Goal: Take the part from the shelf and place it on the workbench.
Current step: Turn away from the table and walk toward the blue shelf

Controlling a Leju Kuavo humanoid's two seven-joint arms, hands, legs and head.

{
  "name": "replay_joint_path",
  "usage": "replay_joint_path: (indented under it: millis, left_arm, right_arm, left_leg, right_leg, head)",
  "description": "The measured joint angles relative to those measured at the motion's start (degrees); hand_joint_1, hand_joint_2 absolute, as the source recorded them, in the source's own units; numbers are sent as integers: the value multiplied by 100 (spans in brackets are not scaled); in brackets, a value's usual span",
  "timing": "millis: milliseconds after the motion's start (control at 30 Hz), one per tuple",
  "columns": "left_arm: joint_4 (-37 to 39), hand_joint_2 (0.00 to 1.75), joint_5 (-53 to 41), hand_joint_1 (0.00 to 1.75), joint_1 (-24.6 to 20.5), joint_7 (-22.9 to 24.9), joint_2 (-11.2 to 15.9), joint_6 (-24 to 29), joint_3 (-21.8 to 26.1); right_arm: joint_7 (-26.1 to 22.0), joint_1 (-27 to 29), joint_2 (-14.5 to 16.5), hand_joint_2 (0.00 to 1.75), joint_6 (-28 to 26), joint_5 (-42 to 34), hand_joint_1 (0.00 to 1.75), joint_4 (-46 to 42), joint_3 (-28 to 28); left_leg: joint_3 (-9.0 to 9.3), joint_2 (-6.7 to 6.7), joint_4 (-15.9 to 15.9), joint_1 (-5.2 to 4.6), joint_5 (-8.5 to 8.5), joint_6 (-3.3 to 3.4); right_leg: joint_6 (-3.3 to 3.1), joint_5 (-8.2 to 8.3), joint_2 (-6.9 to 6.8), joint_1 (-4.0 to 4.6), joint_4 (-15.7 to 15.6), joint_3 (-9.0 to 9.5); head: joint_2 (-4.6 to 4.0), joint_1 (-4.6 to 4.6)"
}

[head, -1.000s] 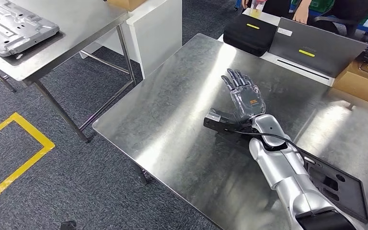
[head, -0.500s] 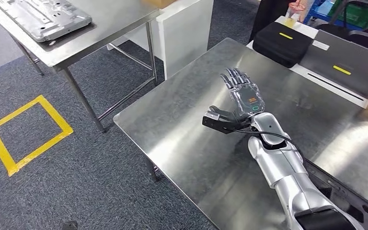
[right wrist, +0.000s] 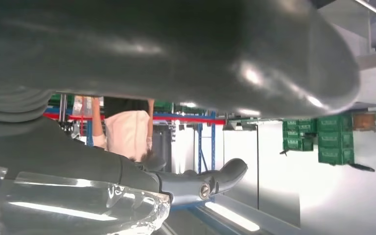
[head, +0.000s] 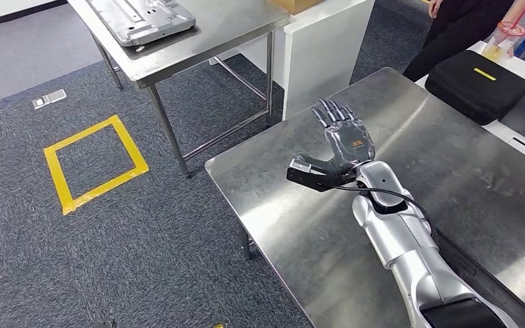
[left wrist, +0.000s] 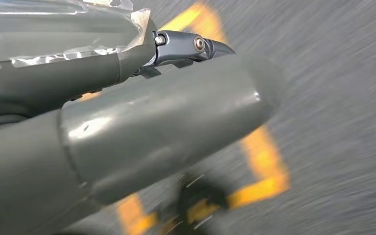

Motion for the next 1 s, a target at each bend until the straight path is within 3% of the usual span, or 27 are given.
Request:
replay_joint_path:
  millis: [33, 100, 167, 233, 267, 300, 333, 400, 467, 567, 633, 700, 767, 800, 833, 900, 933, 1000]
  left_arm:
    - [7, 0, -8, 0, 16, 331, 3, -262, 5]
    - [20, 0, -61, 0, 36, 719, -7, -580, 4]
    - [26, 0, -114, 0, 11, 925, -26, -649, 0]
    - [28, 0, -163, 0, -12, 1077, -34, -657, -2]
    - [30, 0, -187, 0, -10, 1123, -34, -657, -3]
    - [30, 0, -201, 0, -6, 1158, -34, -656, -2]
    - [31, 0, -212, 0, -5, 1182, -34, -655, -1]
    - [31, 0, -227, 0, -13, 1200, -32, -648, 0]
    - [31, 0, -261, 0, -27, 1211, -33, -622, -1]
    - [32, 0, -300, 0, -24, 1239, -38, -591, -2]
    - [32, 0, -308, 0, -26, 1248, -40, -585, -1]
    - [32, 0, -310, 0, -42, 1252, -39, -573, 1]
    - [32, 0, -310, 0, -52, 1253, -39, -563, 0]
    - [33, 0, -311, 0, -49, 1253, -42, -563, 0]
    - [34, 0, -311, 0, -46, 1253, -45, -562, 1]
    - [36, 0, -312, 0, -45, 1253, -48, -561, 1]
    - [36, 0, -312, 0, -46, 1253, -45, -560, 1]
    - [36, 0, -312, 0, -37, 1253, -42, -557, 0]
  right_arm:
    - [10, -5, 23, 0, 14, -2, 0, -1, 9]
    - [32, -18, 60, 0, 39, -6, 0, -9, 19]
    - [51, -12, 68, 0, 74, -10, 0, -31, 24]
    - [67, 11, 60, 0, 113, -12, 0, -46, 25]
    - [72, 23, 57, 0, 130, -14, 0, -49, 25]
    - [73, 32, 55, 0, 142, -17, 0, -54, 26]
    - [72, 36, 55, 0, 146, -21, 0, -64, 28]
    - [68, 28, 51, 0, 148, -34, 0, -92, 31]
    - [52, 14, 39, 0, 146, -51, 0, -111, 35]
    - [21, 6, 28, 0, 144, -78, 0, -122, 45]
    - [15, 5, 14, 0, 141, -85, 0, -135, 53]
    - [12, 30, -24, 0, 139, -90, 0, -139, 66]
    - [11, 79, -64, 0, 139, -91, 0, -138, 79]
    - [11, 96, -77, 0, 139, -92, 0, -138, 83]
    - [12, 102, -85, 0, 139, -92, 0, -138, 85]
    - [12, 95, -93, 0, 139, -93, 0, -139, 86]
    - [11, 94, -94, 0, 139, -93, 0, -140, 90]
    - [9, 99, -90, 0, 139, -94, 0, -140, 100]
  left_leg:
    - [-9, -27, -6, 13, 2, -30]
    - [-70, 167, 131, 12, -90, -86]
    - [-321, 515, 683, 5, -391, -123]
    - [-671, 662, 1394, 19, -692, -145]
    - [-762, 683, 1569, 21, -726, -147]
    - [-740, 704, 1526, 22, -653, -142]
    - [-605, 744, 1271, 21, -497, -127]
    - [-182, 1015, 502, -16, -187, -75]
    - [28, 1195, 95, -68, -94, -20]
    - [26, 1011, 27, -86, -73, 53]
    - [60, 883, -36, -55, -21, 129]
    - [74, 736, -61, -35, 5, 172]
    - [73, 550, -58, -32, 6, 178]
    - [74, 455, -54, -29, 5, 176]
    - [76, 365, -47, -21, 3, 170]
    - [73, 202, -12, -8, -14, 126]
    - [64, 132, 10, -9, -24, 91]
    - [29, 23, 26, -12, -22, 14]
  right_leg:
    - [-53, 6, -57, -3, -2, 8]
    - [-153, 19, -155, -12, -25, 42]
    - [-236, 8, -275, 7, -40, 74]
    - [-281, -16, -417, 47, -40, 91]
    - [-292, -25, -487, 62, -40, 97]
    - [-301, -33, -556, 71, -39, 105]
    - [-307, -40, -621, 78, -39, 115]
    - [-298, -66, -739, 113, -39, 140]
    - [-258, -96, -841, 160, -40, 158]
    - [-191, -147, -963, 188, -29, 170]
    - [-187, -307, -732, 176, 246, 51]
    - [-226, -609, -403, 132, 970, -291]
    - [-205, -802, -293, 103, 1614, -632]
    - [-158, -770, -279, 88, 1645, -676]
    - [-94, -644, -262, 69, 1429, -599]
    - [35, -292, -101, 5, 608, -240]
    - [50, -166, -22, -18, 278, -82]
    - [-15, -90, 31, -9, 44, 44]
  head:
    - [0, -1]
    - [0, -19]
    - [0, -57]
    - [0, -75]
    - [0, -75]
    - [0, -78]
    - [0, -77]
    - [0, -81]
    - [0, -67]
    - [0, -53]
    - [0, -40]
    - [0, -14]
    - [0, -1]
    - [0, -1]
    - [0, -3]
    - [0, 2]
    - [0, 4]
    - [0, 5]
